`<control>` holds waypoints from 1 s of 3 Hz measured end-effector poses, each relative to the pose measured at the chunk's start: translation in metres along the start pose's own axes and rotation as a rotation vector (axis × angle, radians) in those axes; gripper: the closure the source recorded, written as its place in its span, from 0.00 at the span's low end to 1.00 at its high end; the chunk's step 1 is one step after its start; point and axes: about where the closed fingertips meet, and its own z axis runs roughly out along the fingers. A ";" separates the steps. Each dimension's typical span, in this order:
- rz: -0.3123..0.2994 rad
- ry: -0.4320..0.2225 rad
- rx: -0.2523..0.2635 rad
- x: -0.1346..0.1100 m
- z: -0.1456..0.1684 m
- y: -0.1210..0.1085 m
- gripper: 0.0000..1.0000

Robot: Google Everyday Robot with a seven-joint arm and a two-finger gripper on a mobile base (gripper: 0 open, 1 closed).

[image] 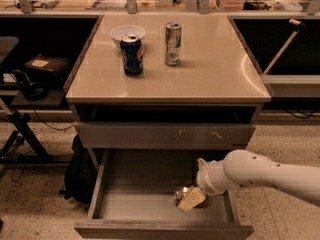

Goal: Pick orange can from middle drawer and place on counter

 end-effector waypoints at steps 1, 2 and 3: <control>0.000 0.000 0.001 0.000 0.000 0.000 0.00; 0.051 0.014 0.037 0.008 0.019 -0.025 0.00; 0.138 -0.002 0.071 0.026 0.048 -0.066 0.00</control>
Offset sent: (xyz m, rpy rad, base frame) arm 0.0706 -0.0261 -0.0553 -0.0388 0.0068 -0.1859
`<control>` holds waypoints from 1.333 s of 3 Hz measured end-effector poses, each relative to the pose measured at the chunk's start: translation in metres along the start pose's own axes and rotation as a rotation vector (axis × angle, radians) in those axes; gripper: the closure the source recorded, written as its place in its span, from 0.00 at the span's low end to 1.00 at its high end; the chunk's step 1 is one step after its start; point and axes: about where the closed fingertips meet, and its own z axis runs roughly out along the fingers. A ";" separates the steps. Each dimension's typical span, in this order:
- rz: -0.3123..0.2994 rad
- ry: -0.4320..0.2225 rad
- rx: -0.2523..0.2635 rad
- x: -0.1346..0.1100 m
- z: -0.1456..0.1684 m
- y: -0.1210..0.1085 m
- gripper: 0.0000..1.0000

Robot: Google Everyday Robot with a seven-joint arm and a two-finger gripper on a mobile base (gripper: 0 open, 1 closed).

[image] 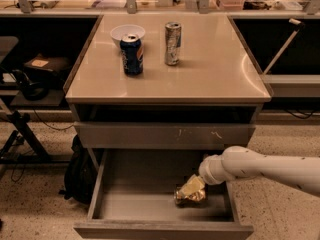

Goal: Pick orange can from middle drawer and place on counter

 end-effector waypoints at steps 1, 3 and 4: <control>0.014 -0.006 -0.004 0.001 0.010 -0.005 0.00; -0.044 -0.007 -0.029 0.033 0.014 0.044 0.00; -0.040 0.020 -0.080 0.052 0.036 0.076 0.00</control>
Offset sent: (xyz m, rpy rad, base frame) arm -0.0334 0.0093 -0.0111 -0.0253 -0.0513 0.0352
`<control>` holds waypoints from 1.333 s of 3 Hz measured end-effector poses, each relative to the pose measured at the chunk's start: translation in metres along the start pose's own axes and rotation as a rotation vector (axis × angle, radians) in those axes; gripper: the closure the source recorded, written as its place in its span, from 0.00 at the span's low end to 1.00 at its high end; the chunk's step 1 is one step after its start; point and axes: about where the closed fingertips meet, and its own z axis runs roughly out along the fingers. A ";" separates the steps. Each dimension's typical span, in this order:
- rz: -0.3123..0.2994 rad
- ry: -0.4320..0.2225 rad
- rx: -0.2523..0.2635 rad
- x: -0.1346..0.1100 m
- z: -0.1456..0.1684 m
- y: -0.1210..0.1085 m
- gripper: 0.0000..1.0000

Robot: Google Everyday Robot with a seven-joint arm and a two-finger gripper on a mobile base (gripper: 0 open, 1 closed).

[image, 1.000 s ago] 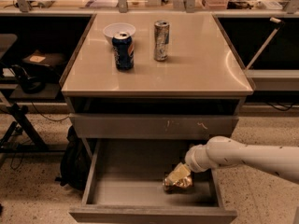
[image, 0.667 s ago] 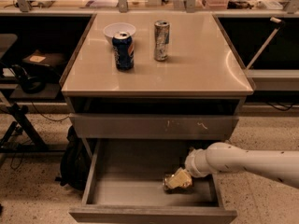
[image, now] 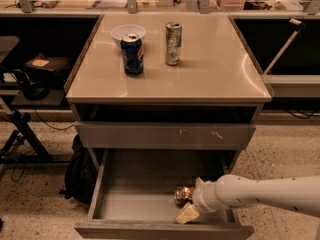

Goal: Pick orange can from middle drawer and place on counter

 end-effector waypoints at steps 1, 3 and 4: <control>-0.005 0.003 -0.008 -0.001 0.003 0.004 0.00; -0.025 -0.010 -0.032 -0.052 -0.002 -0.024 0.00; -0.017 -0.029 -0.019 -0.036 -0.002 -0.028 0.00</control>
Offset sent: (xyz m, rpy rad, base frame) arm 0.0328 0.0199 0.0060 0.0065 -0.0019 0.0316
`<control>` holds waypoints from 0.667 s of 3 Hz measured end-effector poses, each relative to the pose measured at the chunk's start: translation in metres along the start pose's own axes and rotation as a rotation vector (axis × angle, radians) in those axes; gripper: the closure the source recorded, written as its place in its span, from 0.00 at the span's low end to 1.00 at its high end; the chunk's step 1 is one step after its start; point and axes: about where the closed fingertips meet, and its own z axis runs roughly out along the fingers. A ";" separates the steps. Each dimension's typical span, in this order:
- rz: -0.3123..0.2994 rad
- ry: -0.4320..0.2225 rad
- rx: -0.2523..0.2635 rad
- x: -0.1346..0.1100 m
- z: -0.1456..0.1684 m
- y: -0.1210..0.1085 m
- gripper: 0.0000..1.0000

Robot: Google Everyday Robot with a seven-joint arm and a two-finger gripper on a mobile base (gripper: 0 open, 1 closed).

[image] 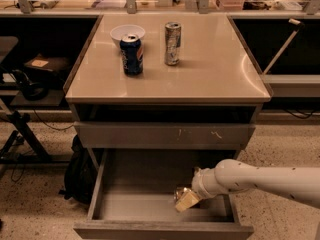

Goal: Pick orange can from middle drawer and place on counter

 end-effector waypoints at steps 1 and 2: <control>0.019 -0.053 -0.005 0.017 0.003 -0.006 0.00; 0.058 -0.126 -0.010 0.033 0.016 -0.021 0.00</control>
Offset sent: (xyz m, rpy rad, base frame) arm 0.0189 -0.0432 -0.0508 0.2134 -0.0499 -0.0923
